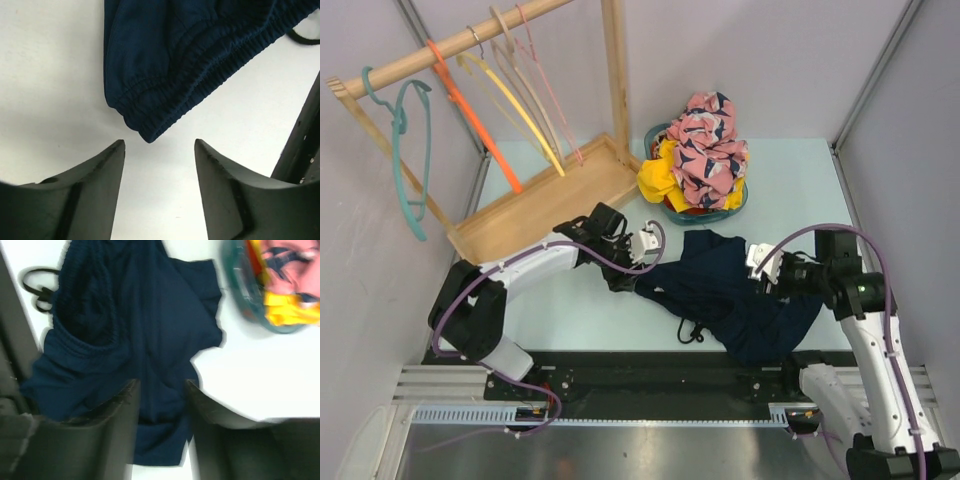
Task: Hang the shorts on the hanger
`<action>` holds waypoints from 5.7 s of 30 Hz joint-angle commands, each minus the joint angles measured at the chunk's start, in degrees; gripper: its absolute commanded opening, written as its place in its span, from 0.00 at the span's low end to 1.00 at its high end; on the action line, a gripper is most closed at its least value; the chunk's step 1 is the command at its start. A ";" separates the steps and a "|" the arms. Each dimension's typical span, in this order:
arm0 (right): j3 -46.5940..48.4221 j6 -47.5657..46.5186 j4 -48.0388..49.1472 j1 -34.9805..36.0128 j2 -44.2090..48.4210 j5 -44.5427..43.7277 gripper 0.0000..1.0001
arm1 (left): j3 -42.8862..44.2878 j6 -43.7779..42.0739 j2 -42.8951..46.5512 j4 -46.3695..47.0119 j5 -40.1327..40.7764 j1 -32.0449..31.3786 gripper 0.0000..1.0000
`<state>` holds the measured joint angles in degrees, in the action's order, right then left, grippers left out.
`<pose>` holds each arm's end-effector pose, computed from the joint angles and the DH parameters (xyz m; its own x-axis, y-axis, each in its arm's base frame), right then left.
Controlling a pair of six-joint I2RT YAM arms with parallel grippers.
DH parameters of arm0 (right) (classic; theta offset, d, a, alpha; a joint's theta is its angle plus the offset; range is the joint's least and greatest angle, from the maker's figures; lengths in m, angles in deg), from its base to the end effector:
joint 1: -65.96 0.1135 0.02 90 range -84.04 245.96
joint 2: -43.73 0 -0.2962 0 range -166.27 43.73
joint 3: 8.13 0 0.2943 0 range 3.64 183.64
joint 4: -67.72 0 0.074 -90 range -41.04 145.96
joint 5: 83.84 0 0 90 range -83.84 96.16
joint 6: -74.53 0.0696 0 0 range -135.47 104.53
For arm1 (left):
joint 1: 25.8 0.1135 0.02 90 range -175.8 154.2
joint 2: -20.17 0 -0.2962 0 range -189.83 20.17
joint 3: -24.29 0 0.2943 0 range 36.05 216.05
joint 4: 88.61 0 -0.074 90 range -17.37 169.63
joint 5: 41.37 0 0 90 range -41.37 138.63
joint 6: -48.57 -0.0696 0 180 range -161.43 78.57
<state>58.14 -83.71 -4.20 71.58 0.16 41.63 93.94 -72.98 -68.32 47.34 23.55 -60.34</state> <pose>0.1575 0.0561 0.3323 0.1450 -0.7458 -0.6502 -0.8693 0.2178 -0.4437 0.2742 -0.2245 0.1926 -0.2729 0.7632 -0.5858 0.9569 0.2784 -0.0831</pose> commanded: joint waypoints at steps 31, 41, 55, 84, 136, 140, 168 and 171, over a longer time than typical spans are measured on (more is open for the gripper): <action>-3.79 14.81 9.01 16.44 -23.93 -15.42 0.00 | -18.51 -27.16 8.25 26.93 3.54 -5.79 1.00; -3.79 17.62 10.23 10.81 -17.96 -17.70 0.00 | -13.77 -21.28 0.25 32.03 7.50 -10.98 1.00; -4.14 27.99 17.26 4.66 -11.89 -24.99 0.00 | -2.79 -9.33 -5.64 25.36 4.78 -13.09 0.96; 11.84 39.68 43.10 3.33 -5.73 -33.71 0.00 | 29.98 -3.25 7.52 -7.67 14.61 -10.02 0.00; -3.88 42.15 20.35 18.63 -26.49 -23.60 0.19 | -11.75 -8.35 11.83 1.45 7.24 -3.33 0.41; -3.79 39.52 16.66 19.42 -20.07 -23.07 0.48 | -9.56 -10.37 20.52 -5.65 7.59 -6.58 0.63; 48.04 72.74 54.29 28.99 -47.20 -13.39 0.80 | 42.48 26.27 34.61 -2.34 10.65 10.01 1.00; 57.54 68.44 52.35 35.05 -54.67 -18.75 0.79 | 41.52 26.72 36.27 -1.72 12.24 12.39 1.00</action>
<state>105.44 -13.88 46.46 100.44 -48.94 28.45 136.28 -52.17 -33.04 42.53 29.85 -50.85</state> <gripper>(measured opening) 0.796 0.996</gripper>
